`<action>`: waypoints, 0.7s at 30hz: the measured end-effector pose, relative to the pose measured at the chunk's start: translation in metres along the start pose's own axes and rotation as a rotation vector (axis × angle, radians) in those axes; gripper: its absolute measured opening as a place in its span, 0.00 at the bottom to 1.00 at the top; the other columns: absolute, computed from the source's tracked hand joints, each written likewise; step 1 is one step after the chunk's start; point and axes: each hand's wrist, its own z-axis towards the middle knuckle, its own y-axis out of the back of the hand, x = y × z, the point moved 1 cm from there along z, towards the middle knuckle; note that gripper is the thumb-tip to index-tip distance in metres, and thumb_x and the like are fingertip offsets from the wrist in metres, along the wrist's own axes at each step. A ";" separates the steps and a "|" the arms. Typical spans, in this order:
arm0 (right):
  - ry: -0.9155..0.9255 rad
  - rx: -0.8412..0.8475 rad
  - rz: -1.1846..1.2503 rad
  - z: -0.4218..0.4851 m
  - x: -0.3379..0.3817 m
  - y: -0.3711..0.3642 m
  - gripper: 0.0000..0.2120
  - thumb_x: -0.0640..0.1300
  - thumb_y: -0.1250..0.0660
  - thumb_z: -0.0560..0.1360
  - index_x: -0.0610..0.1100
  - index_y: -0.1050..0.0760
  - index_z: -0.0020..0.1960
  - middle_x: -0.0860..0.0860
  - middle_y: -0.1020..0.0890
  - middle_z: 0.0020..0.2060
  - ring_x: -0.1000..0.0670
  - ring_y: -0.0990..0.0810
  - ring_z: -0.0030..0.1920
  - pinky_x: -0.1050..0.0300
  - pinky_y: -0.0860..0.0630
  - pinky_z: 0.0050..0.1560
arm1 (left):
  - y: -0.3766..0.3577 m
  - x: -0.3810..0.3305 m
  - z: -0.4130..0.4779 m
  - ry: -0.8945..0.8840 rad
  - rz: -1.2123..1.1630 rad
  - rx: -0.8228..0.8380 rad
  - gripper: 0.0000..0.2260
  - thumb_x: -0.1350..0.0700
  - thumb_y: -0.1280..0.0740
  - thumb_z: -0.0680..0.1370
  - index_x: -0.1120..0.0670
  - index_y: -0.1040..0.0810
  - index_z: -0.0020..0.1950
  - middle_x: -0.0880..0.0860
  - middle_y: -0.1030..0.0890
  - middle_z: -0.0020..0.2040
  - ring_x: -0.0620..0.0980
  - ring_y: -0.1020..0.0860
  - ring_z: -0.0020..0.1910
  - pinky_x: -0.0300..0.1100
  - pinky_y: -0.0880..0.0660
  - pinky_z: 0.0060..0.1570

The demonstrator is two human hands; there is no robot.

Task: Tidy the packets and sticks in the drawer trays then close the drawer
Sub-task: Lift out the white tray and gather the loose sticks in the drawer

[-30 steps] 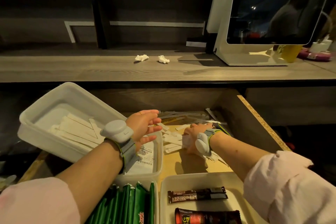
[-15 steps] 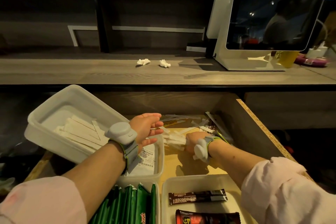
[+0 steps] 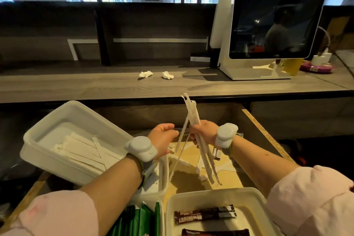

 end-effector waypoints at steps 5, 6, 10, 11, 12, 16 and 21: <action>-0.036 -0.035 0.175 -0.004 0.000 0.005 0.10 0.40 0.40 0.77 0.43 0.28 0.38 0.48 0.25 0.32 0.51 0.25 0.31 0.62 0.25 0.30 | -0.023 -0.005 0.011 -0.190 0.298 0.031 0.38 0.64 0.34 0.74 0.46 0.50 0.77 0.55 0.40 0.76 0.56 0.37 0.73 0.45 0.34 0.64; -0.029 -0.039 0.189 -0.004 0.000 0.005 0.09 0.40 0.40 0.77 0.43 0.28 0.38 0.47 0.24 0.32 0.51 0.25 0.32 0.61 0.25 0.32 | -0.027 -0.006 0.015 -0.182 0.280 0.098 0.40 0.64 0.33 0.74 0.47 0.54 0.78 0.55 0.40 0.76 0.56 0.36 0.73 0.44 0.33 0.63; -0.004 -0.058 0.205 -0.001 0.000 0.002 0.09 0.40 0.39 0.77 0.46 0.27 0.39 0.46 0.23 0.35 0.49 0.23 0.36 0.56 0.24 0.42 | -0.042 0.005 0.028 -0.144 0.382 0.182 0.26 0.63 0.35 0.76 0.55 0.37 0.72 0.57 0.23 0.64 0.55 0.23 0.61 0.42 0.26 0.57; -0.002 -0.063 0.202 0.001 -0.001 0.002 0.09 0.41 0.39 0.77 0.45 0.28 0.38 0.46 0.24 0.34 0.49 0.24 0.35 0.56 0.24 0.42 | -0.046 0.008 0.030 -0.134 0.416 0.128 0.19 0.64 0.37 0.77 0.57 0.31 0.68 0.58 0.21 0.60 0.54 0.21 0.54 0.43 0.23 0.51; -0.006 -0.071 0.223 0.002 -0.003 0.000 0.08 0.40 0.39 0.77 0.44 0.28 0.39 0.46 0.24 0.34 0.49 0.24 0.34 0.56 0.23 0.41 | -0.049 0.012 0.032 -0.111 0.375 0.081 0.15 0.65 0.41 0.78 0.59 0.29 0.65 0.58 0.20 0.58 0.52 0.20 0.47 0.41 0.23 0.43; -0.082 -0.165 0.415 0.005 -0.013 -0.013 0.06 0.40 0.41 0.79 0.41 0.26 0.49 0.41 0.20 0.39 0.48 0.23 0.37 0.57 0.24 0.38 | -0.048 0.019 0.032 0.030 -0.067 0.027 0.15 0.64 0.48 0.82 0.59 0.29 0.66 0.57 0.20 0.53 0.54 0.21 0.47 0.44 0.26 0.41; -0.118 -0.087 0.451 0.006 -0.017 -0.043 0.19 0.61 0.41 0.76 0.48 0.22 0.48 0.43 0.17 0.46 0.42 0.19 0.50 0.44 0.23 0.57 | -0.052 0.025 0.026 0.129 -0.453 -0.079 0.17 0.52 0.42 0.81 0.59 0.28 0.66 0.60 0.21 0.58 0.62 0.23 0.59 0.56 0.29 0.59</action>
